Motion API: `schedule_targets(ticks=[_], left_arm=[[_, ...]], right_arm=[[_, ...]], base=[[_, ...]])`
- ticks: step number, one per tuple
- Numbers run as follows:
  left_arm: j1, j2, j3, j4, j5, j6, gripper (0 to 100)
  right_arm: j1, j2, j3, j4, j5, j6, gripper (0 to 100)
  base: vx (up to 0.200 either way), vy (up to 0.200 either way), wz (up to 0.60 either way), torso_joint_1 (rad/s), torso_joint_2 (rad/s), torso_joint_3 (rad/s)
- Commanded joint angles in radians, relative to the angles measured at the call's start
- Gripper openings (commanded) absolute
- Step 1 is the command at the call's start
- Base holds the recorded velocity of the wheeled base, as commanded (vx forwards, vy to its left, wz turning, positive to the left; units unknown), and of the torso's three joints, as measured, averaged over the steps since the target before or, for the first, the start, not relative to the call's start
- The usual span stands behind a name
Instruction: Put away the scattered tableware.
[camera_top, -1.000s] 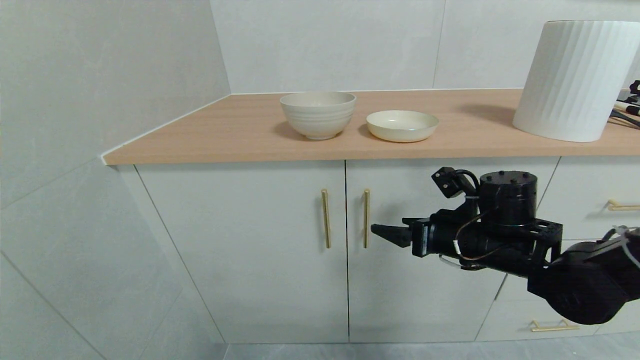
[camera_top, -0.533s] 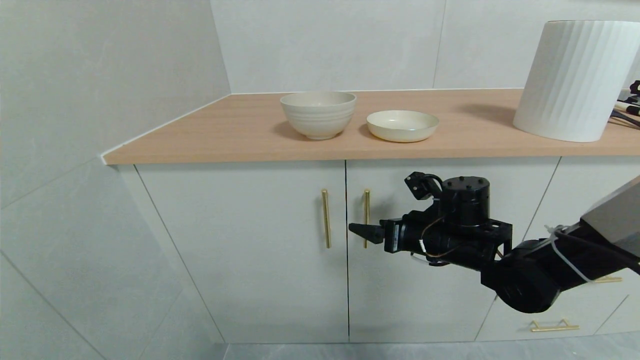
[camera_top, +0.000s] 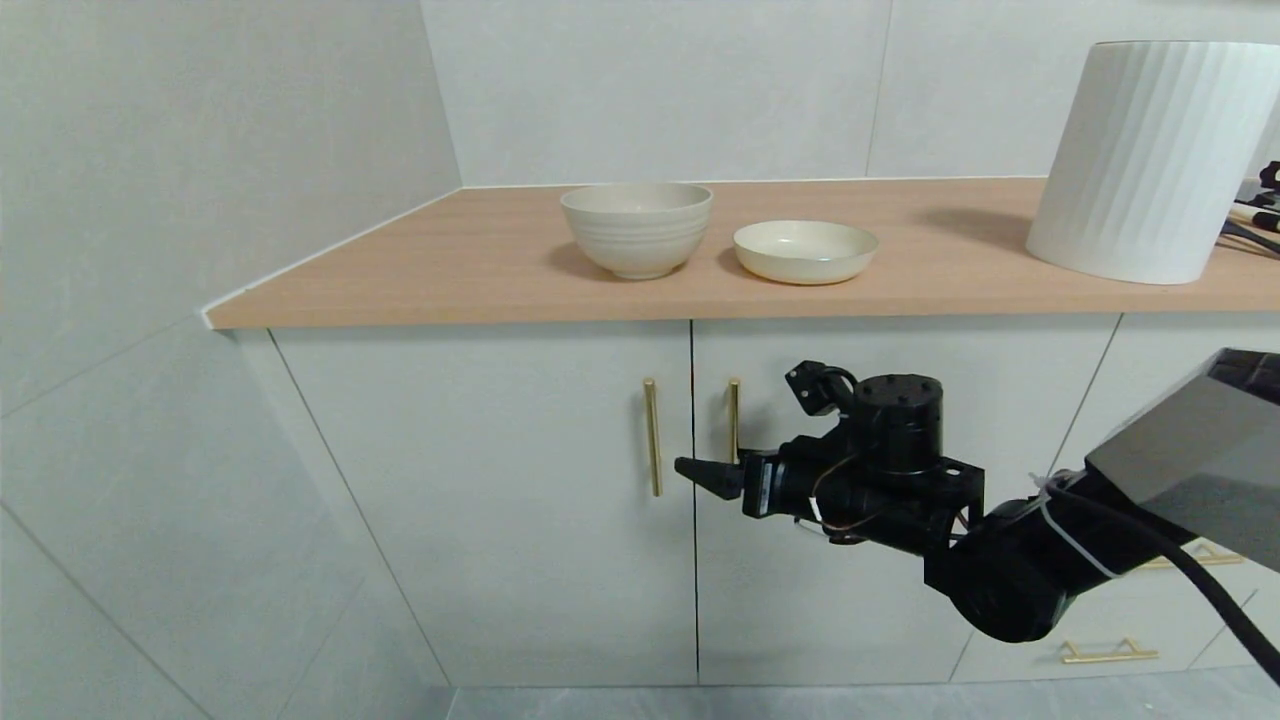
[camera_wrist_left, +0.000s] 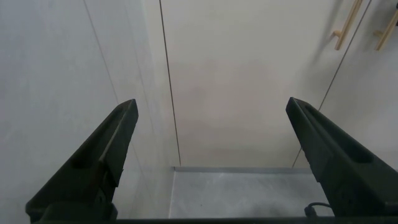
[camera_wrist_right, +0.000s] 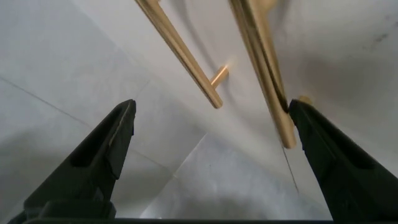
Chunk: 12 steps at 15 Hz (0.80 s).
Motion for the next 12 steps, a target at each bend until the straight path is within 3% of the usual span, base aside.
schedule_targets(ticks=[1,12], left_arm=[[0.002,0.0,0.0,-0.001,0.0,0.0,100],[0.0,0.001,0.0,-0.001,0.0,0.0,100]], right_arm=[[0.012,0.03,0.0,-0.018,-0.001,0.002,100],[0.039,-0.013,0.004,-0.052,0.001,0.112,100]], base=[[0.0,0.0,0.0,0.0,0.0,0.0],[0.0,0.0,0.0,0.0,0.0,0.0]])
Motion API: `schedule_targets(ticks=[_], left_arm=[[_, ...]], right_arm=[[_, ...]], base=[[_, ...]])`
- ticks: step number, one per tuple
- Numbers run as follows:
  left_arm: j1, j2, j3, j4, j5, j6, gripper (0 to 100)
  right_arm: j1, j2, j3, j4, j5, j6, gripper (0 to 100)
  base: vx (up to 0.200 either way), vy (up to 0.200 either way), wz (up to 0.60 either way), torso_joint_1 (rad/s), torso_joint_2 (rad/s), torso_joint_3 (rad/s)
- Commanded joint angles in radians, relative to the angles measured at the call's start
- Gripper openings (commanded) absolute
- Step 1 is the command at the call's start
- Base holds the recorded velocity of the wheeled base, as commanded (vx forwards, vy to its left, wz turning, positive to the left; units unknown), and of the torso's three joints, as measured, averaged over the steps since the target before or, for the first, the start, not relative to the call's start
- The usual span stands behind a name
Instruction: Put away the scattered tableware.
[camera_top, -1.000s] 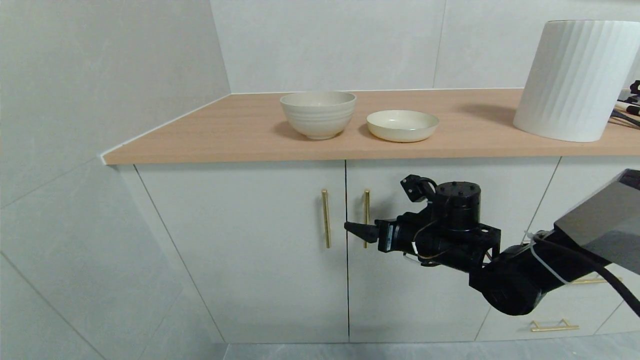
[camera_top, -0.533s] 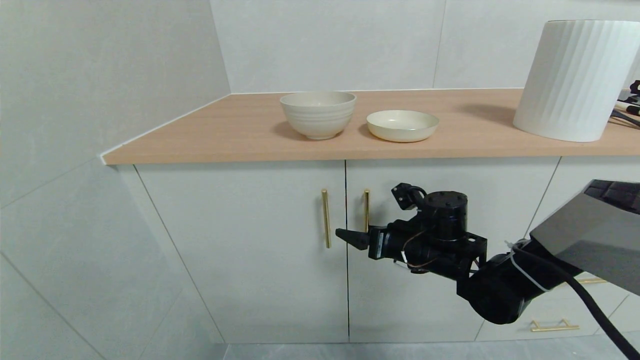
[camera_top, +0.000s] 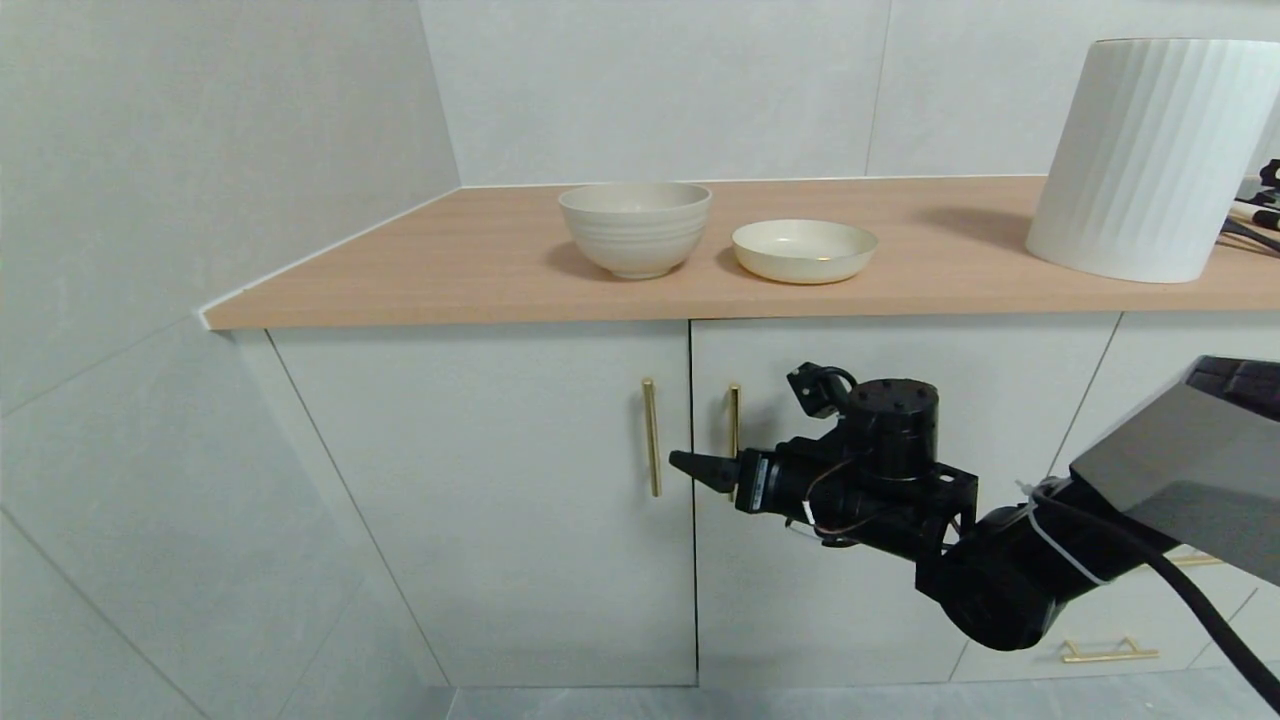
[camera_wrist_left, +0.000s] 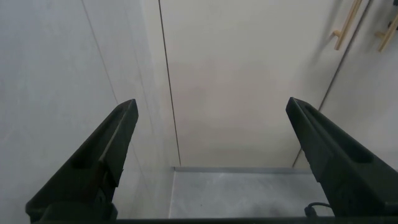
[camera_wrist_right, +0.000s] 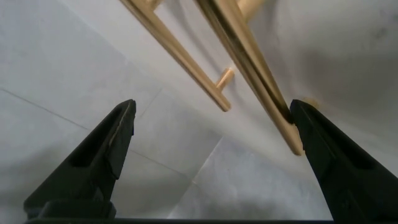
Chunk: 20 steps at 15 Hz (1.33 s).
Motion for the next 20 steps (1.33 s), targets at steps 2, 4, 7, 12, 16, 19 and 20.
schedule_targets(ticks=[2,4,7,12,16,19,20], left_arm=[[0.0,0.0,0.0,0.0,0.001,0.0,100],[0.0,0.001,0.0,0.0,0.001,0.0,100],[0.0,0.001,0.0,0.0,0.001,0.0,100],[0.0,0.0,0.0,0.001,0.001,0.0,100],[0.0,0.001,0.0,0.001,0.001,0.0,100],[0.001,0.0,0.0,0.001,0.001,0.0,100],[0.0,0.0,0.0,0.0,0.001,0.002,100]], right_arm=[[0.013,-0.035,0.02,-0.005,0.005,0.001,100],[0.019,-0.067,0.056,-0.005,0.014,0.0,100],[0.034,-0.141,0.145,-0.005,0.014,-0.003,100],[0.034,-0.306,0.311,-0.005,0.155,-0.002,100],[0.076,-0.349,0.368,-0.005,0.158,-0.006,100],[0.091,-0.362,0.399,-0.005,0.158,-0.008,100],[0.091,-0.365,0.409,-0.005,0.157,-0.008,100]], base=[[0.0,0.0,0.0,0.0,0.0,0.0],[0.0,0.0,0.0,0.0,0.0,0.0],[0.0,0.0,0.0,0.0,0.0,0.0],[0.0,0.0,0.0,0.0,0.0,0.0],[0.0,0.0,0.0,0.0,0.0,0.0],[0.0,0.0,0.0,0.0,0.0,0.0],[0.0,0.0,0.0,0.0,0.0,0.0]])
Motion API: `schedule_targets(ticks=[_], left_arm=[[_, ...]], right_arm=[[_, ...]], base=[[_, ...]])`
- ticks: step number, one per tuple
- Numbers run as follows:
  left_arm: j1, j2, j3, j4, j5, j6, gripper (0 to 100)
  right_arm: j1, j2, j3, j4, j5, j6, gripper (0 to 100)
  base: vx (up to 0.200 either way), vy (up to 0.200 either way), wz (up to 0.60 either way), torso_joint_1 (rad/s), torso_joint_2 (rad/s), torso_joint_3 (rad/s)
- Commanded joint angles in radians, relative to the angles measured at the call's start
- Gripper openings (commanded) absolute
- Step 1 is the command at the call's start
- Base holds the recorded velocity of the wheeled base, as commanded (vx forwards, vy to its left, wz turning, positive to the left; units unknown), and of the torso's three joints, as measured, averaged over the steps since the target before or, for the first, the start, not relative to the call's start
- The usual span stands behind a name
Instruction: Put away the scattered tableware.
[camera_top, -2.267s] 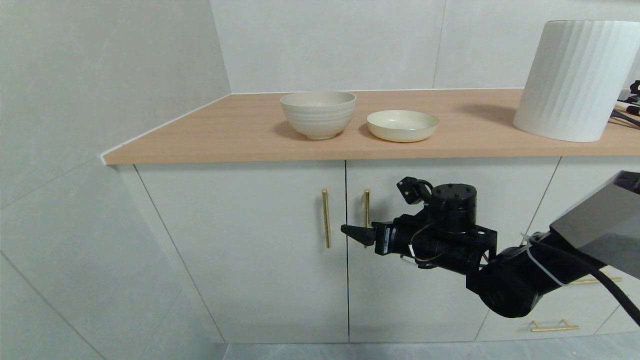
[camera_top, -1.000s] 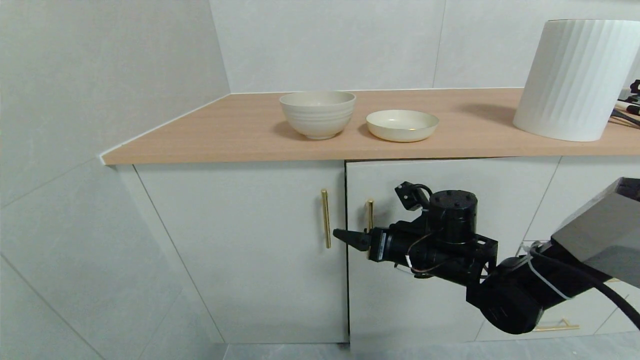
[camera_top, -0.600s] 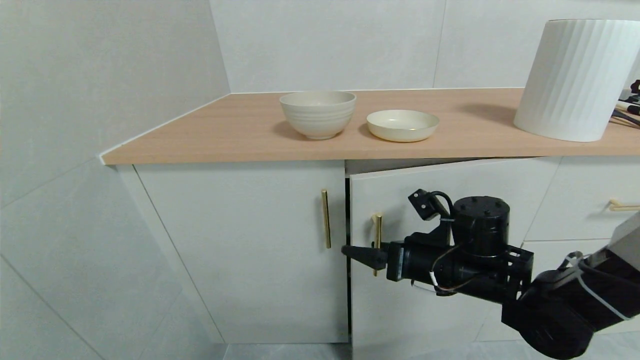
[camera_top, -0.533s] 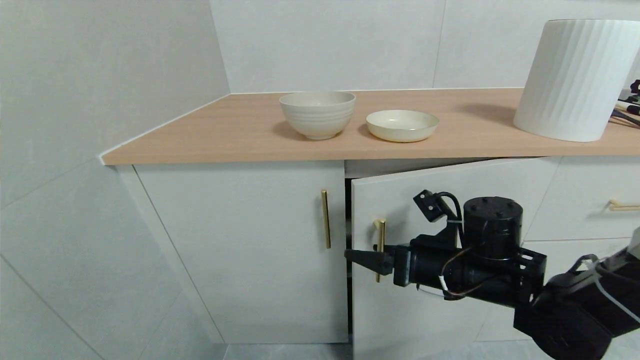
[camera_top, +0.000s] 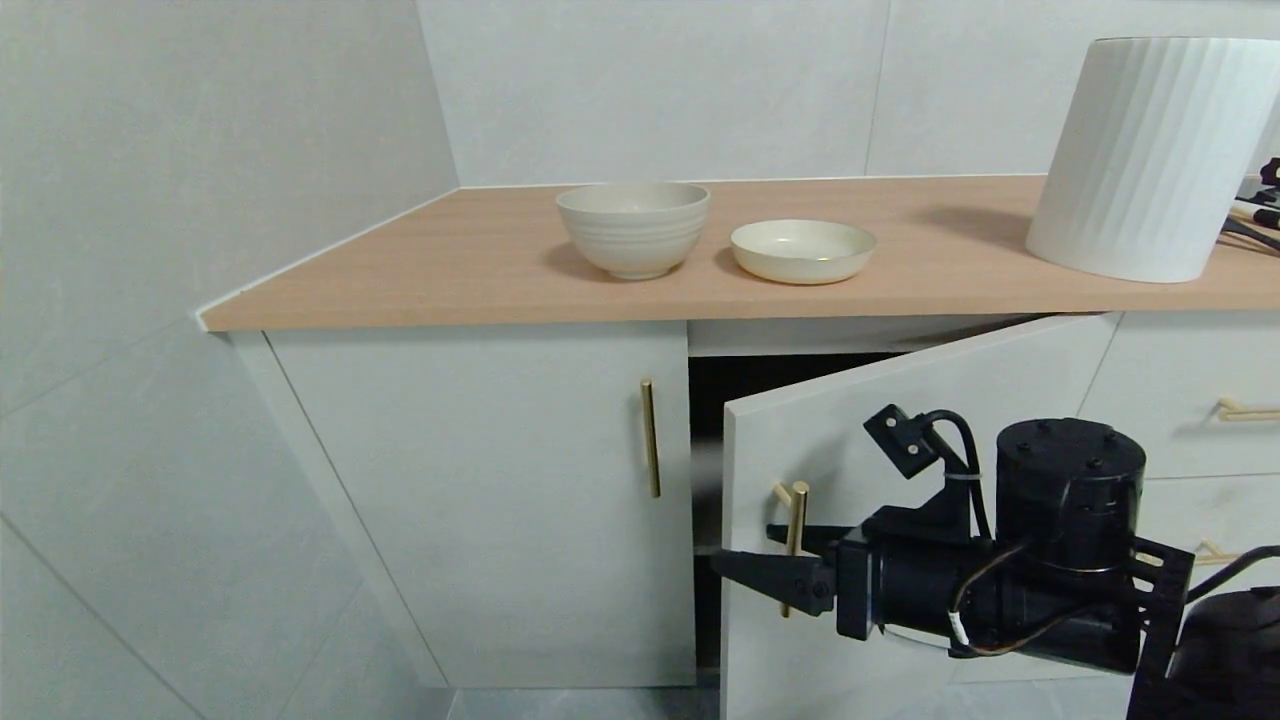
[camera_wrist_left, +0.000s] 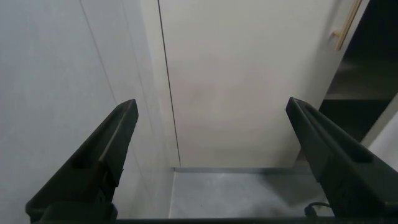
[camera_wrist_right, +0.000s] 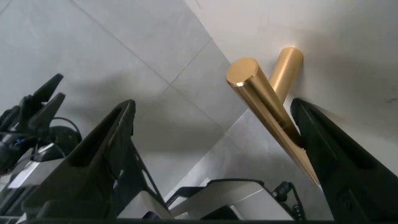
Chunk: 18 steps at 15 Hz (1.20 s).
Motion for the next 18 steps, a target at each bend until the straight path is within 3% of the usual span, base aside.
schedule_targets(ticks=[1,3,5,6,7,10,12,14,15,16,18], left_arm=[[0.001,0.0,0.002,0.0,-0.001,0.006,100],[0.001,0.0,-0.015,-0.036,-0.002,0.032,100],[-0.002,0.004,-0.075,-0.043,-0.038,0.035,100],[-0.012,0.09,-0.198,0.059,-0.18,0.035,100],[-0.012,0.184,-0.294,0.109,-0.252,0.032,100],[-0.015,0.497,-0.526,0.119,-0.42,0.02,100],[-0.032,0.687,-0.589,0.119,-0.496,0.031,100],[-0.163,0.879,-0.621,0.099,-0.513,0.026,100],[-0.201,0.942,-0.627,0.075,-0.513,0.021,100],[-0.244,1.055,-0.627,0.007,-0.513,0.018,100],[-0.299,1.224,-0.612,-0.129,-0.512,-0.023,100]], right_arm=[[0.005,-0.023,0.025,-0.001,0.006,0.002,100],[0.005,-0.032,0.034,-0.001,0.004,0.002,100],[0.005,-0.033,0.034,-0.001,0.004,0.003,100],[0.005,-0.035,0.041,-0.001,0.003,0.002,100],[0.005,-0.035,0.041,-0.001,0.003,0.002,100],[0.005,-0.05,0.045,-0.001,0.003,0.002,100],[0.006,-0.053,0.045,-0.001,0.003,0.002,100],[0.006,-0.052,0.045,-0.001,0.004,0.002,100],[0.008,-0.053,0.045,-0.001,0.004,0.002,100],[0.009,-0.053,0.045,-0.001,0.003,0.002,100],[0.009,-0.053,0.047,-0.001,0.001,0.0,100]], base=[[0.0,0.0,0.0,0.0,0.0,0.0],[0.0,0.0,0.0,0.0,0.0,0.0],[0.0,0.0,0.0,0.0,0.0,0.0],[0.0,0.0,0.0,0.0,0.0,0.0],[0.0,0.0,0.0,0.0,0.0,0.0],[0.0,0.0,0.0,0.0,0.0,0.0],[0.0,0.0,0.0,0.0,0.0,0.0],[0.0,0.0,0.0,0.0,0.0,0.0],[0.0,0.0,0.0,0.0,0.0,0.0],[0.0,0.0,0.0,0.0,0.0,0.0],[0.0,0.0,0.0,0.0,0.0,0.0]])
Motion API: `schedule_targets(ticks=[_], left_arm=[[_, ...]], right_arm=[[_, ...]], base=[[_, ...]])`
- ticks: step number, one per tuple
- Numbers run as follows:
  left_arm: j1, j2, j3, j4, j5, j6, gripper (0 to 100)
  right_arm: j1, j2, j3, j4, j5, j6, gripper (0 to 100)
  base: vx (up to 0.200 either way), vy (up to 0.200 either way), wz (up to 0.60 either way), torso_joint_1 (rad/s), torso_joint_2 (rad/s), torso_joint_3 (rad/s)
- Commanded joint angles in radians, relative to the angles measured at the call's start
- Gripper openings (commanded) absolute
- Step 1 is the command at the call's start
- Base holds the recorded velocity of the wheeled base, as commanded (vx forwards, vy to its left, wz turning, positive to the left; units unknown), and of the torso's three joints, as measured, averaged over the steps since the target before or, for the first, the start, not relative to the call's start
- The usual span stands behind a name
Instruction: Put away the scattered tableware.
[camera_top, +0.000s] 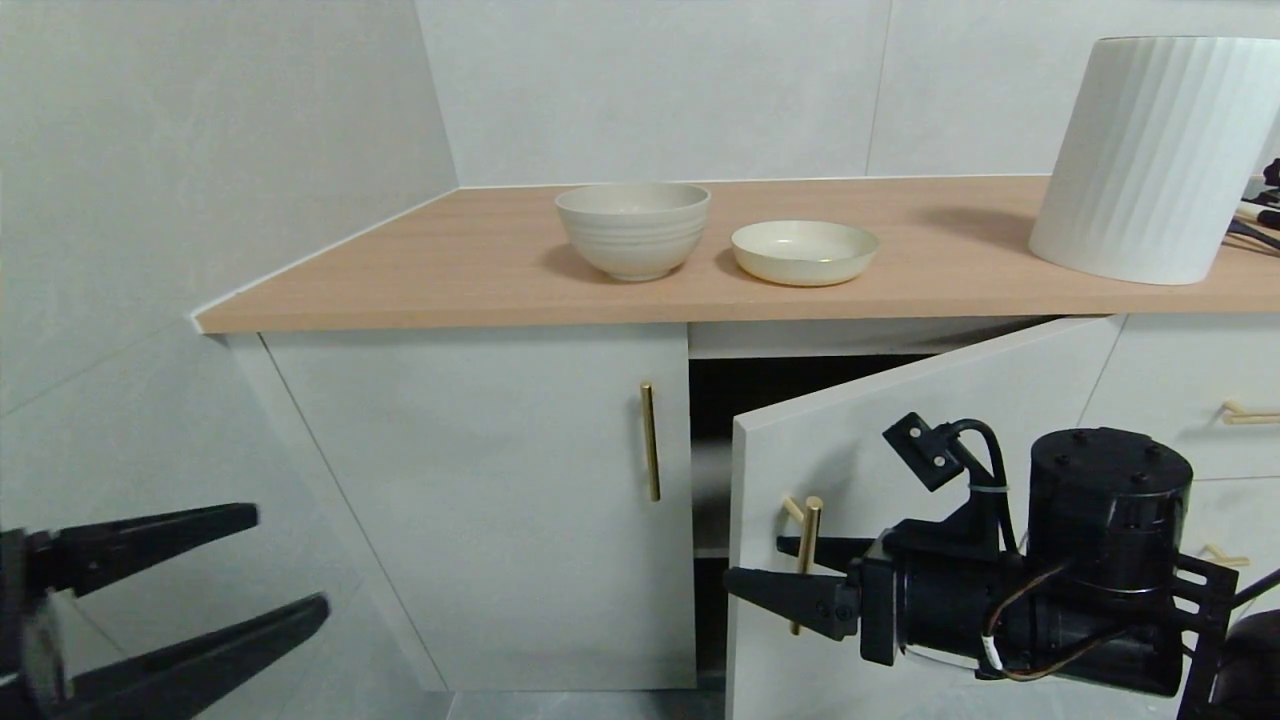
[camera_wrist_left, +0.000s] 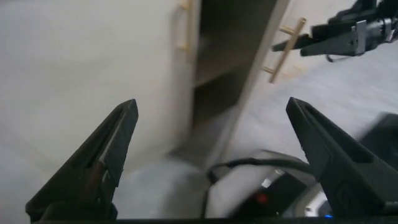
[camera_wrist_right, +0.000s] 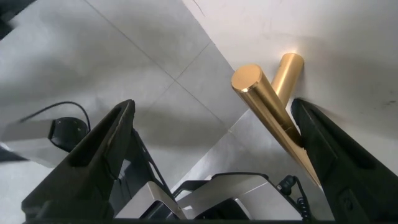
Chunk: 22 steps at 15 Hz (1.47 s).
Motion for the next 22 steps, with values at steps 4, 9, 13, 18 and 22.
schedule_targets(ticks=[4,9,13,18,22], left_arm=[[-0.226,0.549,0.108,-0.417,-0.012,-0.144,100],[-0.305,0.747,0.176,-0.707,-0.007,-0.3,100],[-0.321,0.791,0.202,-0.793,0.016,-0.302,0],[-0.321,0.797,0.193,-0.794,0.029,-0.303,0],[-0.322,0.816,0.156,-0.851,0.029,-0.323,0]], right_arm=[[0.004,-0.003,0.001,-0.001,-0.001,-0.001,100],[0.011,0.002,0.002,-0.001,0.0,0.001,100],[0.01,0.005,0.002,-0.001,0.0,0.001,100],[0.011,0.005,0.004,-0.001,0.0,0.001,100],[0.011,-0.001,0.005,-0.001,-0.001,-0.001,100]], base=[[0.0,0.0,0.0,0.0,0.0,0.0],[0.0,0.0,0.0,0.0,0.0,0.0],[0.0,0.0,0.0,0.0,0.0,0.0],[0.0,0.0,0.0,0.0,0.0,0.0],[0.0,0.0,0.0,0.0,0.0,0.0]])
